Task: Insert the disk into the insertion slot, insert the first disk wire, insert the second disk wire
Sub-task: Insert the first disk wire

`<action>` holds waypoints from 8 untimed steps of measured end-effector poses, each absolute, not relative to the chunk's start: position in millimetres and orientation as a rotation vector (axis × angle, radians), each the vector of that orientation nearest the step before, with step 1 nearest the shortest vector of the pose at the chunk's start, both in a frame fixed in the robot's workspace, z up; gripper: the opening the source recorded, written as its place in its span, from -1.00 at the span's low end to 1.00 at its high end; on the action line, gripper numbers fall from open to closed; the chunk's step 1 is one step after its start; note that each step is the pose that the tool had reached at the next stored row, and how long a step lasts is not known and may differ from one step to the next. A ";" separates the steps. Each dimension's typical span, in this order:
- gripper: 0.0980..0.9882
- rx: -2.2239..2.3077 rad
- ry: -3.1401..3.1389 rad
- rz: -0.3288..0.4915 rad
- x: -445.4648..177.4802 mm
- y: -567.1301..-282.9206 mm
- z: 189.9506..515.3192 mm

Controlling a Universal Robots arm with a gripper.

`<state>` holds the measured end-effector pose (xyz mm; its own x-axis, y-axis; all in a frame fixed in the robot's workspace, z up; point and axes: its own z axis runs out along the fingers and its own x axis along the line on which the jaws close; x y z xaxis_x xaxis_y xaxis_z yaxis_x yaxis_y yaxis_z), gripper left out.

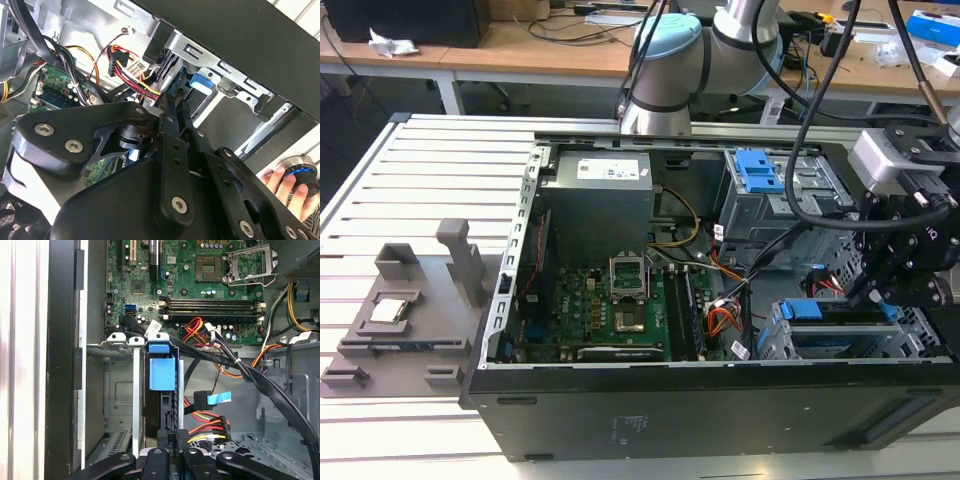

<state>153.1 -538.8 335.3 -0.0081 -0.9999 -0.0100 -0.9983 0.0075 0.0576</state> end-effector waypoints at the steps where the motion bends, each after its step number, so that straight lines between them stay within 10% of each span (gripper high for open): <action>1: -0.83 2.188 -2.206 -0.075 153.0 -538.8 335.2; 8: -0.67 2.188 -2.206 -0.074 153.1 -538.8 337.4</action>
<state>153.1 -538.8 337.4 -0.0081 -0.9999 -0.0096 -0.9983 0.0076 0.0575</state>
